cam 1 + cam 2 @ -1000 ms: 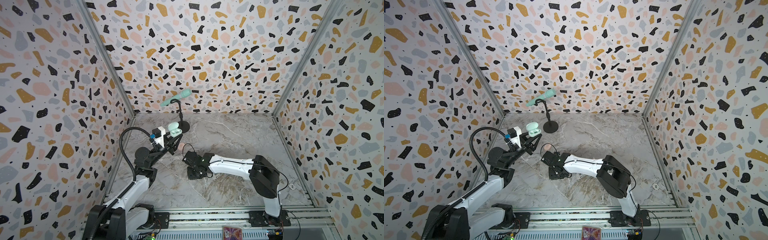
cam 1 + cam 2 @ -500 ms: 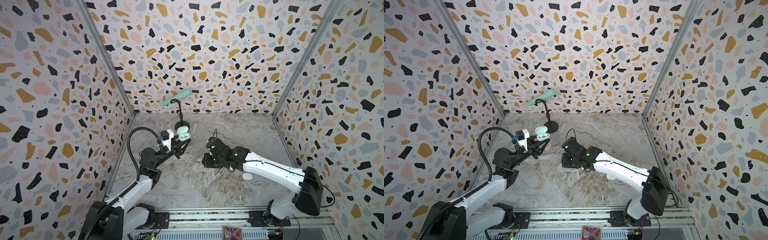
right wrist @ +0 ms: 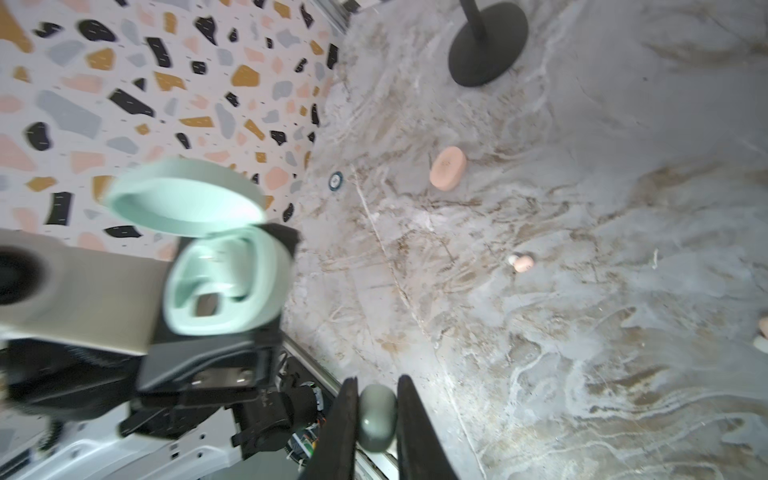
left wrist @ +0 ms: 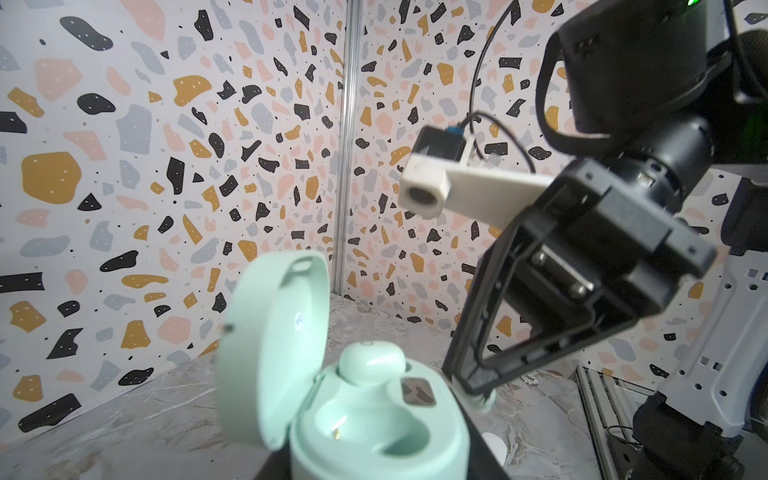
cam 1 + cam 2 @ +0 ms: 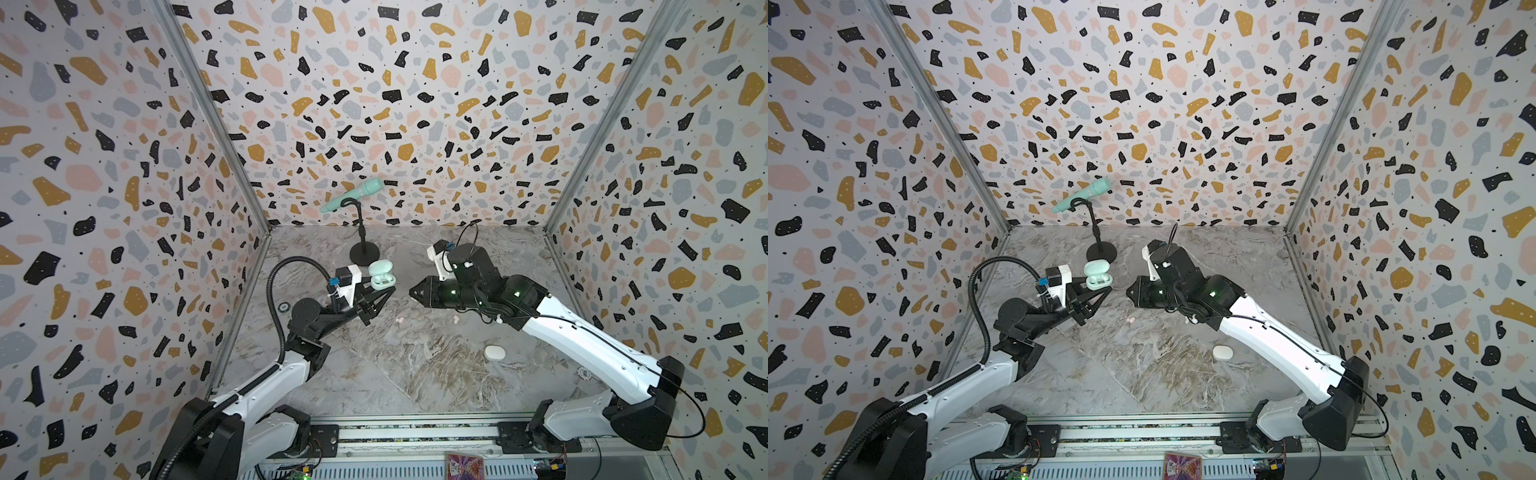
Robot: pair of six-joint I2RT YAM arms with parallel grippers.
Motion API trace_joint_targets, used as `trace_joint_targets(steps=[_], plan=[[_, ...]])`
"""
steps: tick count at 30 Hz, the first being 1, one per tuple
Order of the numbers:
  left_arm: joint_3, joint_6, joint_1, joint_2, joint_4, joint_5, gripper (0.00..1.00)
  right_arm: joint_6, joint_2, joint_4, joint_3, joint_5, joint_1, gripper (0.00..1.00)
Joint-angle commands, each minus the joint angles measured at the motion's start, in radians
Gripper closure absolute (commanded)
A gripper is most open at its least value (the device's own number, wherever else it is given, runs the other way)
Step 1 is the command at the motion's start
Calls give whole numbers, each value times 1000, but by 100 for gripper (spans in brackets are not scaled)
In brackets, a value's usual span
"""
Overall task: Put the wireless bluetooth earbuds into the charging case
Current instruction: 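Lift the earbud and carry it to the case held by the left gripper, then press the earbud into the empty case slot with the right gripper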
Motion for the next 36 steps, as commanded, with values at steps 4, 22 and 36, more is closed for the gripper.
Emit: trace_joint_targets(steps=[4,22,36], plan=[[31,8,-15,14,93,4,67,-45,-14,17,119,-107,-17,81],[33,30,-31,-21,65,34,65,-2,87,265,110,-267,0,81],[37,43,-35,-49,42,34,63,7,134,317,75,-290,14,80]])
